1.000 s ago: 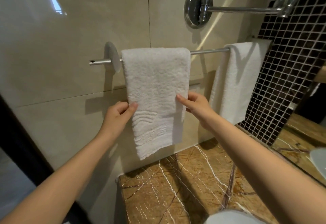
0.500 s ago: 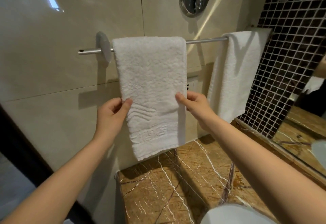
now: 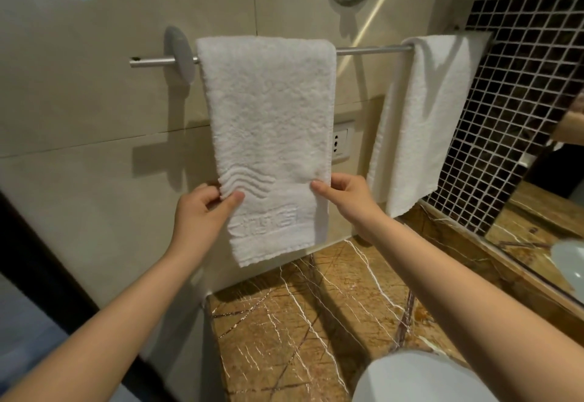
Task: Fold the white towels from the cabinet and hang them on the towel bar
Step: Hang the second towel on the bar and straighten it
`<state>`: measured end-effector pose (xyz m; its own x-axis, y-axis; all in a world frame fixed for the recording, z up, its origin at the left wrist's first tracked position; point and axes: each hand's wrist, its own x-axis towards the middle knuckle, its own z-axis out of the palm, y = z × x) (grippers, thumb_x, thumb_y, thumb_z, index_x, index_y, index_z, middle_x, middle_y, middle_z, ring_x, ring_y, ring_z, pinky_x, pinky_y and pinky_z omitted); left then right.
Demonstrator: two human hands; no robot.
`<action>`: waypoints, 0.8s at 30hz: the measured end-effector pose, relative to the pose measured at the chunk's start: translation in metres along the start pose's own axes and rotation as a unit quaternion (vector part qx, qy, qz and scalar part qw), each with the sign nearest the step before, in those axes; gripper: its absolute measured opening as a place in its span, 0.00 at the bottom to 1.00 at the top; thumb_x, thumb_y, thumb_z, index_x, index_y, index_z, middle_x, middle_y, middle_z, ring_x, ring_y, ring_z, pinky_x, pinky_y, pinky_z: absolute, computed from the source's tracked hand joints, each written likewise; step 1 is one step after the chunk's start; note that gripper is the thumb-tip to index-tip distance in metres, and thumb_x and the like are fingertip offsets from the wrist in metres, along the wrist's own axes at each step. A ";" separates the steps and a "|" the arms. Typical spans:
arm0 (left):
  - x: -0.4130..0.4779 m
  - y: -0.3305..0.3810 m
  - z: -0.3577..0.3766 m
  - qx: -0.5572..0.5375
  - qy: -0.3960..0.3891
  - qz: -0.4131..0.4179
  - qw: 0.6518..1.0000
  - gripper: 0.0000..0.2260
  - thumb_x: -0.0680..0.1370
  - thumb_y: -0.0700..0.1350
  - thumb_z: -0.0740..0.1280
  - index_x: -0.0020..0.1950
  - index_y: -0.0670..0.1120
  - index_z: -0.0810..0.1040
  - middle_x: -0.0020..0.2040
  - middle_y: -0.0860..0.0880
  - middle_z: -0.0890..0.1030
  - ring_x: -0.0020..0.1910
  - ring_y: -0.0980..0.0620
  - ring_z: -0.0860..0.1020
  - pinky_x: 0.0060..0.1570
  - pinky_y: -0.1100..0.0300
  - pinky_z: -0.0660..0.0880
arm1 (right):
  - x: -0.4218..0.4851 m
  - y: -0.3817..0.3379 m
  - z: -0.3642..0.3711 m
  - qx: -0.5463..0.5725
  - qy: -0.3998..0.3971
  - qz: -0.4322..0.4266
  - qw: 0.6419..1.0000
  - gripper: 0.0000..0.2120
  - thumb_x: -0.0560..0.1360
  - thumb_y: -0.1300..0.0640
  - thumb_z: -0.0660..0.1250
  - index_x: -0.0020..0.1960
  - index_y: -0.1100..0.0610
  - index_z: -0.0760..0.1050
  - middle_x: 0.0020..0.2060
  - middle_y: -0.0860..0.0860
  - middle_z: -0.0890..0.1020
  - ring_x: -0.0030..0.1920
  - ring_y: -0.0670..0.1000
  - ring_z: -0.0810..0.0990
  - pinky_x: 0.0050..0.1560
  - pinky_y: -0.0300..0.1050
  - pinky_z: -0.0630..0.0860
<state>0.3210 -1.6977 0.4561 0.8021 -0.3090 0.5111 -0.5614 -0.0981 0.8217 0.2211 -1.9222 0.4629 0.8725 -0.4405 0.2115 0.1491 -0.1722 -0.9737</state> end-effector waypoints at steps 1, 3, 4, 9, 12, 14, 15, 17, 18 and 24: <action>0.000 -0.001 0.000 0.001 0.004 0.001 1.000 0.15 0.73 0.42 0.72 0.31 0.35 0.74 0.32 0.49 0.72 0.27 0.63 0.68 0.28 0.72 0.62 | 0.000 0.000 0.001 0.002 0.005 -0.001 1.000 0.03 0.74 0.60 0.69 0.47 0.56 0.81 0.40 0.45 0.85 0.40 0.41 0.83 0.38 0.31 0.77; -0.001 -0.001 -0.001 -0.002 0.008 0.000 1.000 0.16 0.72 0.43 0.73 0.32 0.32 0.73 0.31 0.48 0.71 0.28 0.62 0.67 0.28 0.71 0.62 | 0.000 0.002 0.000 0.012 0.009 -0.001 1.000 0.03 0.74 0.59 0.70 0.46 0.55 0.81 0.39 0.44 0.85 0.40 0.40 0.83 0.38 0.31 0.76; -0.001 -0.002 -0.001 -0.004 0.005 -0.004 1.000 0.16 0.72 0.44 0.73 0.33 0.32 0.74 0.32 0.47 0.73 0.28 0.62 0.68 0.29 0.70 0.64 | -0.001 0.004 -0.001 0.016 0.009 0.000 1.000 0.02 0.73 0.59 0.70 0.46 0.54 0.82 0.39 0.44 0.85 0.40 0.41 0.83 0.39 0.31 0.76; -0.014 -0.013 0.002 -0.022 -0.080 -0.094 0.992 0.08 0.67 0.46 0.76 0.39 0.45 0.81 0.39 0.52 0.83 0.36 0.58 0.81 0.35 0.65 0.76 | -0.008 0.023 -0.007 0.004 -0.035 0.033 0.999 0.06 0.71 0.59 0.73 0.48 0.53 0.82 0.43 0.45 0.86 0.46 0.44 0.84 0.44 0.35 0.79; -0.025 -0.025 0.005 -0.021 -0.101 -0.119 0.988 0.07 0.68 0.42 0.76 0.40 0.51 0.80 0.39 0.58 0.82 0.36 0.65 0.81 0.33 0.72 0.75 | -0.013 0.038 -0.007 0.003 -0.043 0.053 0.998 0.08 0.70 0.60 0.74 0.49 0.54 0.82 0.43 0.46 0.86 0.46 0.45 0.84 0.42 0.34 0.79; -0.029 -0.033 0.005 -0.001 -0.089 -0.121 0.989 0.06 0.68 0.42 0.76 0.39 0.50 0.80 0.38 0.57 0.83 0.35 0.63 0.80 0.34 0.70 0.75 | -0.015 0.044 -0.006 0.005 -0.044 0.060 0.997 0.08 0.70 0.59 0.74 0.49 0.55 0.82 0.43 0.46 0.86 0.46 0.46 0.85 0.42 0.35 0.79; -0.030 -0.035 0.006 0.004 -0.086 -0.122 0.989 0.06 0.68 0.43 0.76 0.39 0.50 0.81 0.37 0.57 0.83 0.35 0.63 0.80 0.34 0.70 0.75 | -0.016 0.046 -0.005 0.003 -0.046 0.063 0.997 0.09 0.70 0.59 0.74 0.49 0.55 0.82 0.43 0.46 0.86 0.46 0.46 0.85 0.42 0.35 0.79; -0.033 -0.037 0.007 -0.011 -0.098 -0.128 0.987 0.07 0.67 0.42 0.77 0.39 0.52 0.81 0.36 0.62 0.83 0.37 0.65 0.81 0.35 0.72 0.75 | -0.017 0.049 -0.003 -0.010 -0.061 0.071 0.996 0.08 0.70 0.59 0.74 0.48 0.54 0.82 0.42 0.44 0.86 0.45 0.45 0.85 0.41 0.33 0.78; -0.034 -0.037 0.009 -0.017 -0.108 -0.130 0.985 0.08 0.67 0.42 0.77 0.39 0.53 0.80 0.35 0.64 0.82 0.38 0.66 0.81 0.35 0.74 0.74 | -0.018 0.050 -0.002 -0.019 -0.070 0.074 0.995 0.07 0.70 0.58 0.74 0.48 0.53 0.81 0.41 0.43 0.86 0.44 0.43 0.84 0.40 0.32 0.77; -0.040 -0.045 0.016 -0.017 -0.116 -0.150 0.982 0.09 0.68 0.42 0.77 0.40 0.54 0.80 0.33 0.66 0.81 0.37 0.68 0.80 0.33 0.76 0.73 | -0.021 0.061 0.004 -0.036 -0.066 0.069 0.995 0.06 0.72 0.60 0.72 0.47 0.52 0.80 0.43 0.43 0.84 0.44 0.40 0.83 0.45 0.34 0.79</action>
<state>0.3105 -1.6960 0.3948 0.8599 -0.4788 0.1769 -0.2965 -0.1866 0.9366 0.2135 -1.9199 0.3989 0.9366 -0.3454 0.0593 -0.0056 -0.1839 -0.9829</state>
